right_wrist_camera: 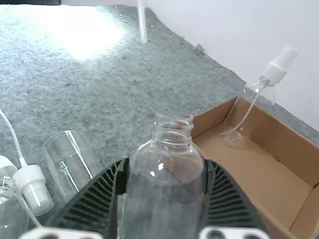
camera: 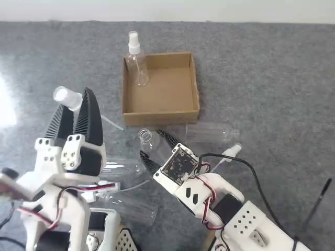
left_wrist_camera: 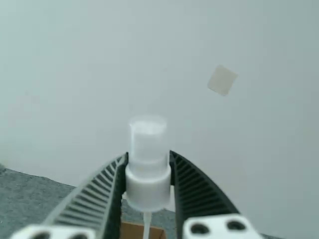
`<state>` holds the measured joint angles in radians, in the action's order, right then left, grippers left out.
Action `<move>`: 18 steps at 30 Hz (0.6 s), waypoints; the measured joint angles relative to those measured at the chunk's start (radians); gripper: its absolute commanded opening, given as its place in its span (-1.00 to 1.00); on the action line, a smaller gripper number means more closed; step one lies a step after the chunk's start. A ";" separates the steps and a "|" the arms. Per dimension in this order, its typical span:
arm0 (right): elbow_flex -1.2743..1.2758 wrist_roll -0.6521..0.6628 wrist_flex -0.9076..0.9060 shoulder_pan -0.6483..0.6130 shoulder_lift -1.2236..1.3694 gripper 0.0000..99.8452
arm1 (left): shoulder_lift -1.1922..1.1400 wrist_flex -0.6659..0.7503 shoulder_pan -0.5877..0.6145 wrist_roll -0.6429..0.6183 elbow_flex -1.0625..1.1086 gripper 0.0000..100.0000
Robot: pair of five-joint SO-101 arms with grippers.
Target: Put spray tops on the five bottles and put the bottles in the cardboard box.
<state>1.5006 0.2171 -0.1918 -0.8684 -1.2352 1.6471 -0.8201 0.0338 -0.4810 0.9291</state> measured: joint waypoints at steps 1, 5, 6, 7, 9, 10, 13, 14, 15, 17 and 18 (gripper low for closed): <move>0.000 0.000 0.012 0.000 0.000 -0.82 | 0.000 0.000 0.000 0.000 0.003 -0.98; 0.037 0.000 0.092 0.000 0.000 -0.82 | 0.000 0.000 -0.032 0.000 0.023 -0.98; 0.043 0.000 0.106 -0.002 0.000 -0.82 | 0.000 0.000 -0.043 0.000 0.023 -0.98; 0.044 0.000 0.115 -0.011 0.000 -0.82 | 0.000 0.000 -0.048 0.000 0.023 -0.98; 0.049 0.000 0.124 -0.029 0.000 -0.82 | 0.000 0.000 -0.054 0.002 0.021 -0.98; 0.051 0.000 0.127 -0.032 0.000 -0.82 | 0.000 0.000 -0.058 0.002 0.023 -0.98; 0.051 0.000 0.130 -0.032 0.000 -0.82 | 0.000 0.000 -0.054 0.002 0.023 -0.98; 0.051 0.000 0.130 -0.032 0.000 -0.82 | 0.000 0.000 -0.054 0.002 0.023 -0.98; 0.051 0.000 0.130 -0.032 0.000 -0.82 | 0.000 0.000 -0.054 0.002 0.028 -0.98; 0.051 0.000 0.130 -0.032 0.000 -0.82 | 0.002 0.003 -0.054 0.002 0.048 -0.98; 0.051 0.000 0.130 -0.032 0.000 -0.82 | 0.000 0.005 -0.058 0.002 0.054 -0.98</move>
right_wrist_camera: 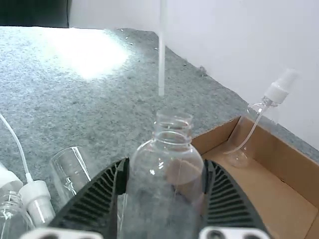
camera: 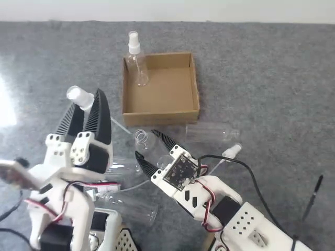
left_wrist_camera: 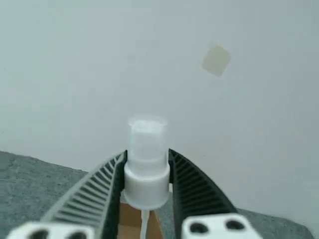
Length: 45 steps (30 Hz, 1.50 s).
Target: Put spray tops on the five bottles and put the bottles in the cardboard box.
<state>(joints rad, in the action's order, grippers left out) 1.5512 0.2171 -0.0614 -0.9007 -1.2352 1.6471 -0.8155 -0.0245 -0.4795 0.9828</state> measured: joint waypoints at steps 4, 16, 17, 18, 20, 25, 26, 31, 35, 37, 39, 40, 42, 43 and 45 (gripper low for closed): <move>0.000 0.000 0.000 0.000 0.000 -0.82 | 0.000 0.000 -0.046 0.000 0.014 -0.98; 0.000 0.000 0.000 0.000 0.000 -0.82 | 0.000 0.032 -0.104 0.044 0.068 -0.98; 0.000 0.000 0.000 0.000 0.000 -0.82 | 0.000 0.032 -0.104 0.044 0.068 -0.98; 0.000 0.000 0.000 0.000 0.000 -0.82 | 0.000 0.032 -0.104 0.044 0.068 -0.98; 0.000 0.000 0.000 0.000 0.000 -0.82 | 0.000 0.032 -0.104 0.044 0.068 -0.98; 0.011 0.000 0.002 0.000 0.000 -0.81 | 0.000 0.026 -0.104 0.058 0.071 -0.98; 0.011 0.000 0.002 0.000 0.000 -0.81 | 0.000 0.026 -0.104 0.072 0.081 -0.98; 0.011 0.000 0.002 -0.002 0.000 -0.81 | 0.000 0.026 -0.106 0.094 0.132 -0.98; 0.011 0.000 0.002 -0.002 0.000 -0.81 | 0.000 0.026 -0.106 0.095 0.133 -0.98; 0.011 0.000 0.002 -0.002 0.000 -0.81 | 0.000 0.026 -0.106 0.095 0.133 -0.98; 0.011 0.000 0.002 -0.002 0.000 -0.81 | 0.000 0.026 -0.106 0.095 0.149 -0.98; 0.011 0.000 0.002 -0.002 0.000 -0.81 | -0.005 0.026 -0.106 0.095 0.153 -0.98; 0.011 0.000 0.002 -0.002 0.000 -0.81 | -0.005 0.026 -0.106 0.095 0.155 -0.98; 0.011 0.000 0.002 -0.002 0.000 -0.81 | 0.000 0.026 -0.106 0.095 0.155 -0.98; 0.011 0.000 0.009 -0.002 0.000 -0.81 | 0.000 0.026 -0.106 0.095 0.155 -0.98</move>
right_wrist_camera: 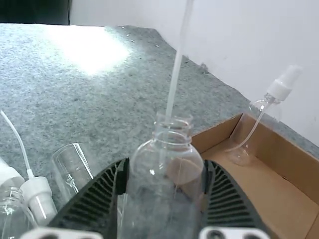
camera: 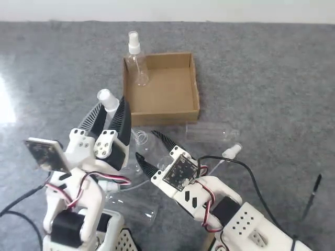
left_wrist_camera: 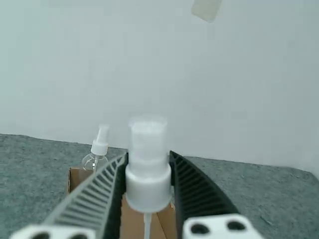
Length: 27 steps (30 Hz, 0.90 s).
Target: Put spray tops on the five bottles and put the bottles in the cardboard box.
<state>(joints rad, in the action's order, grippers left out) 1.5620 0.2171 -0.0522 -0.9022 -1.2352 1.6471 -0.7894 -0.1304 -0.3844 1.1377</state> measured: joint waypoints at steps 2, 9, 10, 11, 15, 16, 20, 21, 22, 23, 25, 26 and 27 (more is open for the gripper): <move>0.000 0.000 0.032 0.000 0.000 -0.81 | 0.000 0.000 0.000 0.000 0.011 -0.98; 0.000 0.002 0.075 0.015 0.000 -0.82 | 0.000 0.000 -0.002 0.029 0.028 -0.98; 0.000 0.002 0.075 0.015 0.000 -0.82 | 0.000 0.000 -0.011 0.029 0.028 -0.98; 0.000 0.002 0.075 0.015 0.000 -0.82 | 0.000 0.000 -0.021 0.032 0.028 -0.98; 0.000 0.000 0.075 0.015 0.000 -0.82 | 0.000 0.000 -0.074 0.063 0.040 -0.98; 0.000 0.000 0.075 0.015 0.000 -0.82 | -0.002 0.000 -0.087 0.077 0.049 -0.98; 0.014 0.000 0.075 0.017 0.000 -0.82 | -0.002 0.000 -0.114 0.089 0.054 -0.97; 0.015 0.000 0.075 0.017 0.000 -0.82 | -0.002 0.000 -0.118 0.089 0.054 -0.97; 0.015 0.000 0.075 0.017 0.000 -0.82 | -0.002 0.000 -0.118 0.089 0.054 -0.94; 0.015 0.000 0.075 0.017 0.000 -0.82 | -0.002 0.000 -0.118 0.089 0.054 -0.91; 0.015 0.000 0.075 0.017 0.000 -0.82 | -0.002 -0.018 -0.118 0.089 0.054 -0.86; 0.015 0.000 0.075 0.017 0.000 -0.82 | -0.002 -0.029 -0.118 0.089 0.054 -0.85; 0.015 0.000 0.075 0.017 0.000 -0.82 | -0.002 -0.041 -0.118 0.094 0.054 -0.85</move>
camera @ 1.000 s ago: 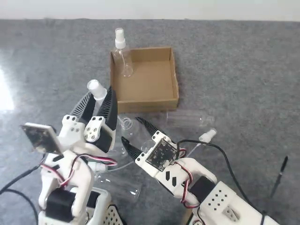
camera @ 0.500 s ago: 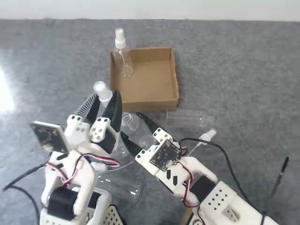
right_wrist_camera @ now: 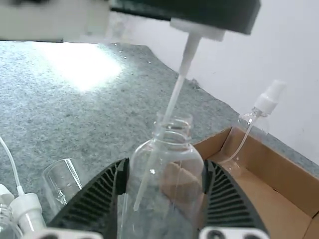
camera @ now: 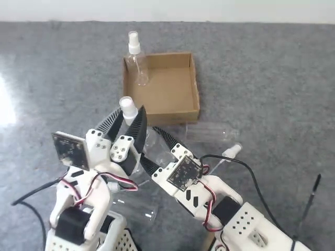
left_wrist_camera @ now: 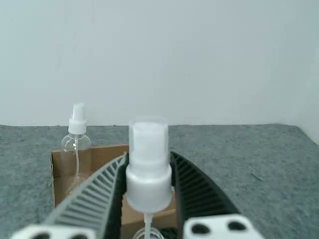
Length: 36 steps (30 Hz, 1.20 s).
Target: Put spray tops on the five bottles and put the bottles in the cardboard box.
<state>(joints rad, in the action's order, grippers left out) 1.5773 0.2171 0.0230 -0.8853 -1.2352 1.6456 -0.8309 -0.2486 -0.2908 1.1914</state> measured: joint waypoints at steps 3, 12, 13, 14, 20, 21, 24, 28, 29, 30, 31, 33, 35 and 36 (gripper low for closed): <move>0.000 0.000 0.000 0.000 0.000 -0.82 | 0.000 -0.018 -0.008 0.014 0.000 -0.85; 0.046 0.000 0.107 0.000 0.000 -0.82 | 0.000 -0.029 -0.009 0.044 0.000 -0.84; 0.054 0.000 0.123 0.000 0.000 -0.82 | 0.000 -0.035 -0.009 0.046 0.000 -0.83; 0.057 0.000 0.130 0.000 0.000 -0.82 | 0.000 -0.037 -0.009 0.046 0.000 -0.81; 0.057 0.000 0.137 0.000 0.000 -0.82 | 0.000 -0.037 -0.009 0.052 0.000 -0.68; 0.057 0.000 0.137 0.000 0.000 -0.82 | 0.000 -0.037 -0.009 0.055 0.000 -0.67; 0.057 0.000 0.137 0.000 0.000 -0.82 | 0.000 -0.037 -0.009 0.057 0.000 -0.65; 0.057 0.000 0.137 0.000 0.000 -0.82 | 0.000 -0.037 -0.009 0.057 0.000 -0.64; 0.057 0.000 0.137 0.000 0.000 -0.82 | 0.000 -0.037 -0.009 0.057 0.000 -0.64; 0.057 0.000 0.137 0.000 0.000 -0.82 | 0.000 -0.037 -0.009 0.057 0.000 -0.64; 0.057 0.000 0.137 0.000 0.000 -0.82 | 0.000 -0.037 -0.009 0.057 0.000 -0.64; 0.057 0.000 0.137 0.000 0.000 -0.82 | 0.000 -0.037 -0.009 0.057 0.000 -0.65; 0.057 0.000 0.137 0.000 0.000 -0.82 | 0.000 -0.037 0.000 0.057 -0.005 -0.65; 0.057 0.000 0.137 0.000 0.000 -0.82 | 0.000 -0.037 0.011 0.057 -0.008 -0.65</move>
<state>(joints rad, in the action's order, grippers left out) 1.6341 0.2171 0.1596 -0.8853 -1.2352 1.6456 -0.8677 -0.2378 -0.2340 1.1838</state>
